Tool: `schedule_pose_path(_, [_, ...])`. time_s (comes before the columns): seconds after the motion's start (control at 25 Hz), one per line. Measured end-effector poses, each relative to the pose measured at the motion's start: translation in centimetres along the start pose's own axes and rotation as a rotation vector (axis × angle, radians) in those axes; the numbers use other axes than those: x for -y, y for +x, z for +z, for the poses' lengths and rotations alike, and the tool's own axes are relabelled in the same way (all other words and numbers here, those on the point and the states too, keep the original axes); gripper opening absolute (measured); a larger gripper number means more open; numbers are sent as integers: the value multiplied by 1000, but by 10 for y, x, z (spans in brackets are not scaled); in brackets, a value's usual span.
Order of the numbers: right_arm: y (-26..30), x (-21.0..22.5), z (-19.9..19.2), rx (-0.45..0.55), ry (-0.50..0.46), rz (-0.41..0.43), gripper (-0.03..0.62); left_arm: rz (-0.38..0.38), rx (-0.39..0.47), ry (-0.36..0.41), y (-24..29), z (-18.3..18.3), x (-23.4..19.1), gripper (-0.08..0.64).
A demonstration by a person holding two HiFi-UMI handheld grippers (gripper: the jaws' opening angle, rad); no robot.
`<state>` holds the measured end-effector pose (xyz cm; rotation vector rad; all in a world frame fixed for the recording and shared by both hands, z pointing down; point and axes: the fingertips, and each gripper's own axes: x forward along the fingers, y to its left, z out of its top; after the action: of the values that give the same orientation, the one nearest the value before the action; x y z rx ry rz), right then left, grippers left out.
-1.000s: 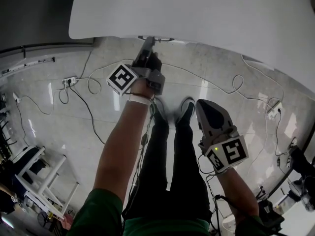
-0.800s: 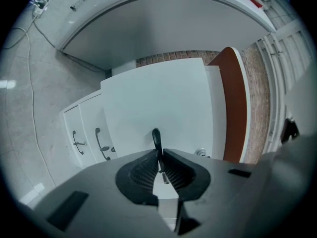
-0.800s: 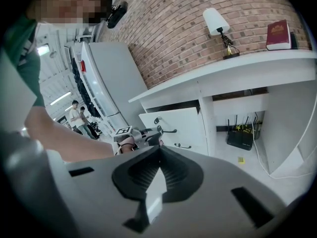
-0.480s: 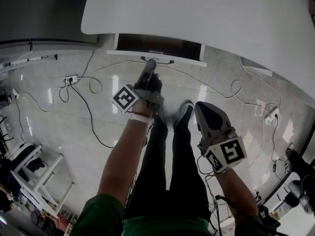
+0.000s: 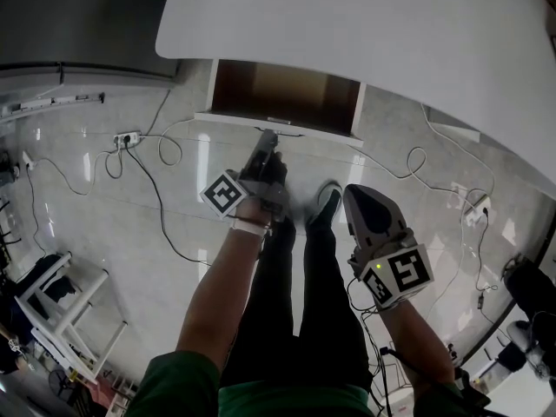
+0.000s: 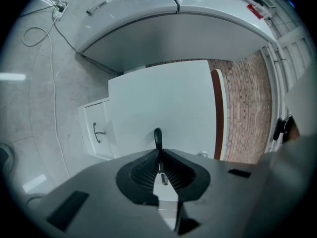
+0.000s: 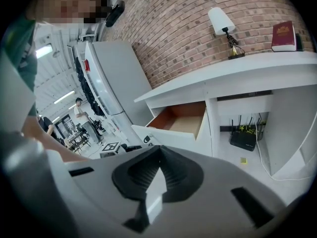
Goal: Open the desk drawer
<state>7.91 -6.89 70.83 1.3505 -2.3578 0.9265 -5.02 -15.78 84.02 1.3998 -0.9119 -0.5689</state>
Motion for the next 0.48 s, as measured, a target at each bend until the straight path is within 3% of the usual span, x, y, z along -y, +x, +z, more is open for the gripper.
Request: schedule_pose_path(0.48, [11, 2, -5, -17, 2, 9, 0, 81, -30, 14, -5, -7, -37, 26])
